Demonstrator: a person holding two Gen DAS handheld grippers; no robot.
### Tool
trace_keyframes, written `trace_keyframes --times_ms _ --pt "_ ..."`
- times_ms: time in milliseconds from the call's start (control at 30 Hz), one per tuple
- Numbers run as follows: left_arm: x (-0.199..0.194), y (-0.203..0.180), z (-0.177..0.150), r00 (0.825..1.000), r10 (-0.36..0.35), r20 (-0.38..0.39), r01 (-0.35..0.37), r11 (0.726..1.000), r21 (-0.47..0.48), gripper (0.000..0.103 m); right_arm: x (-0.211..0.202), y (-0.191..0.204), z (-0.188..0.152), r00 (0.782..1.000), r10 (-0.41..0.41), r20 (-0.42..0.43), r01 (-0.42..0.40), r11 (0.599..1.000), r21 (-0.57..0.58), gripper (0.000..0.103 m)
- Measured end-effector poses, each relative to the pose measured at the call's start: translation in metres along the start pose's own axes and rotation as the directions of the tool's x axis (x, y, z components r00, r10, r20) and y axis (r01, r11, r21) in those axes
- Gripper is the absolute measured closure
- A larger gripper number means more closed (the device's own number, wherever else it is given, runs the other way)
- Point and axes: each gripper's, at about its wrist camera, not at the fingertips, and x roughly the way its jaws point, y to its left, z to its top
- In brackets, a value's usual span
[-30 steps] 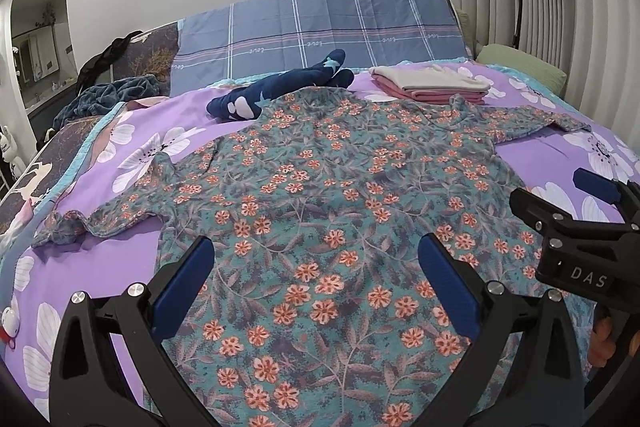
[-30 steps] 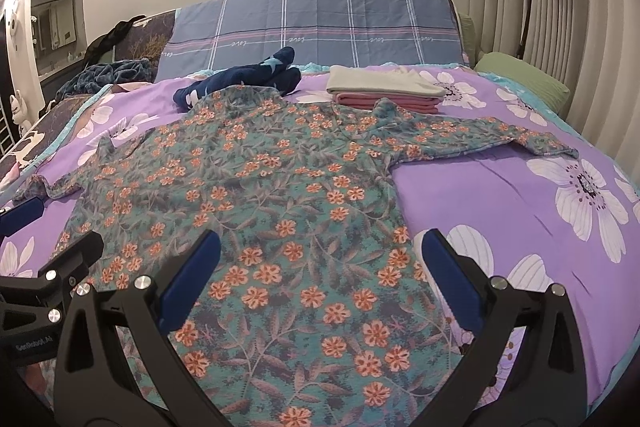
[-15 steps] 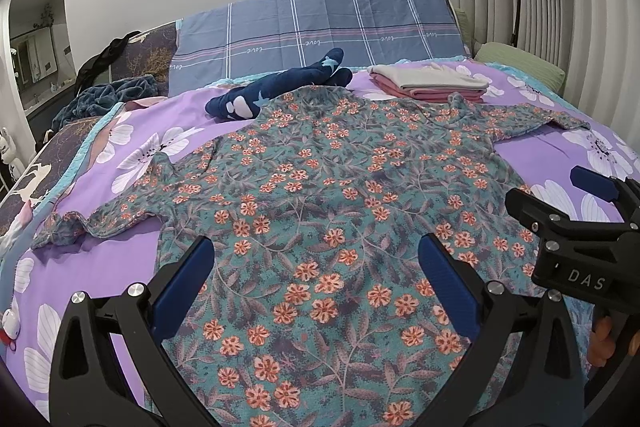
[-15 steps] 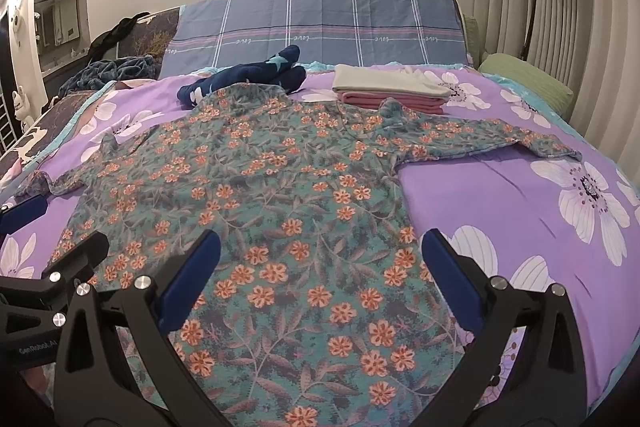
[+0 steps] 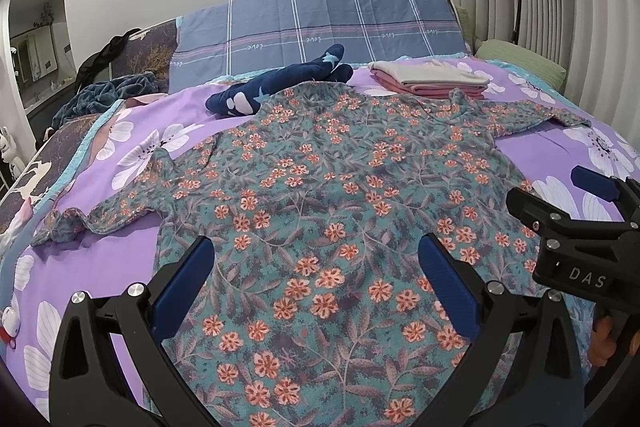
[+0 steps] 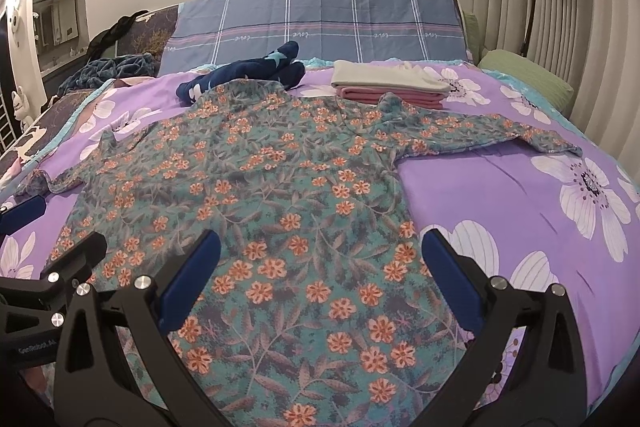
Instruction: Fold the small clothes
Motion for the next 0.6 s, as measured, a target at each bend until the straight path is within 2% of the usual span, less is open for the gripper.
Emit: trace_keyframes --times_ms 600 --pt "0.0019 0.0004 -0.0025 1.0 -0.004 -0.007 0.004 1.0 0.0 0.001 0.0019 0.0026 -0.0011 1.0 0.005 -0.008 -0.005 1.0 -0.007 0.002"
